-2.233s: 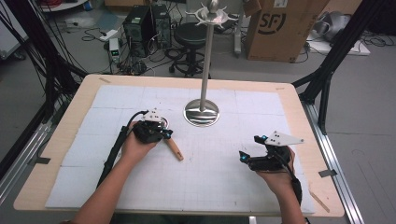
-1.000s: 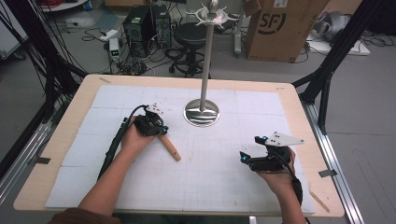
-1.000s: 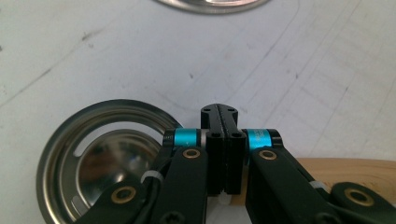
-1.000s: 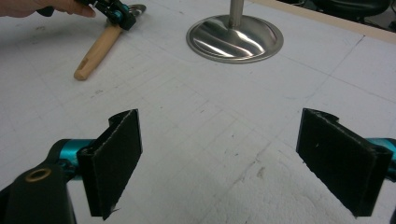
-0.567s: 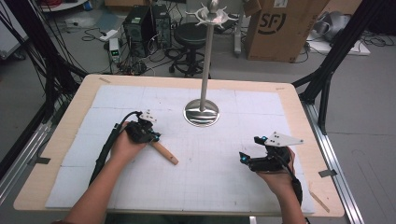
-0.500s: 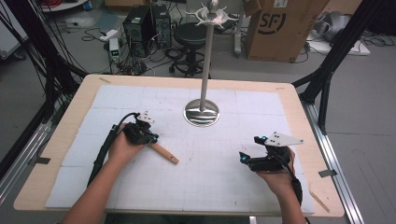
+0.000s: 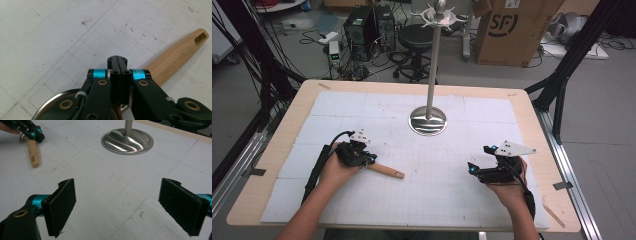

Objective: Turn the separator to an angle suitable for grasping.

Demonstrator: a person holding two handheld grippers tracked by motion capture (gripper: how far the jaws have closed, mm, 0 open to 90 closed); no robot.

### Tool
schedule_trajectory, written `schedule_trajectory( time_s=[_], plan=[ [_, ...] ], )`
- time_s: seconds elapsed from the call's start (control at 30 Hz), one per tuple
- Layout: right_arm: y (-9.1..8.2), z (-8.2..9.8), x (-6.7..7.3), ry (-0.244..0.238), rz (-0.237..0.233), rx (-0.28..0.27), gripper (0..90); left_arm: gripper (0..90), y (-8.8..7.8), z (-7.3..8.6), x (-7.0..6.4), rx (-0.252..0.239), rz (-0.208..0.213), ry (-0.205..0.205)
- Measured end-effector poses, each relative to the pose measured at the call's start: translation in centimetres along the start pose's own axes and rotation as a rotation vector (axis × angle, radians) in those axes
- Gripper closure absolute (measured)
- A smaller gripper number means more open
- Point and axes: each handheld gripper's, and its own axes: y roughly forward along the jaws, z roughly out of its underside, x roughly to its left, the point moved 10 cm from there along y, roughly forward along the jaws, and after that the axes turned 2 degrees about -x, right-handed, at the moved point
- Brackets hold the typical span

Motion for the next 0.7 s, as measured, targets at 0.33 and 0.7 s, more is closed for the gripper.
schedule_trajectory(
  time_s=[0.33,0.7],
  plan=[
    [0.1,0.1,0.0,-0.003,0.001,0.007,13.0,88.2,-0.8,-1.5,-2.4,-0.101,0.057,0.032],
    [0.0,0.0,0.1,-0.006,0.000,0.004,13.1,88.2,-0.1,-1.4,-5.8,-0.083,0.137,0.096]
  ],
)
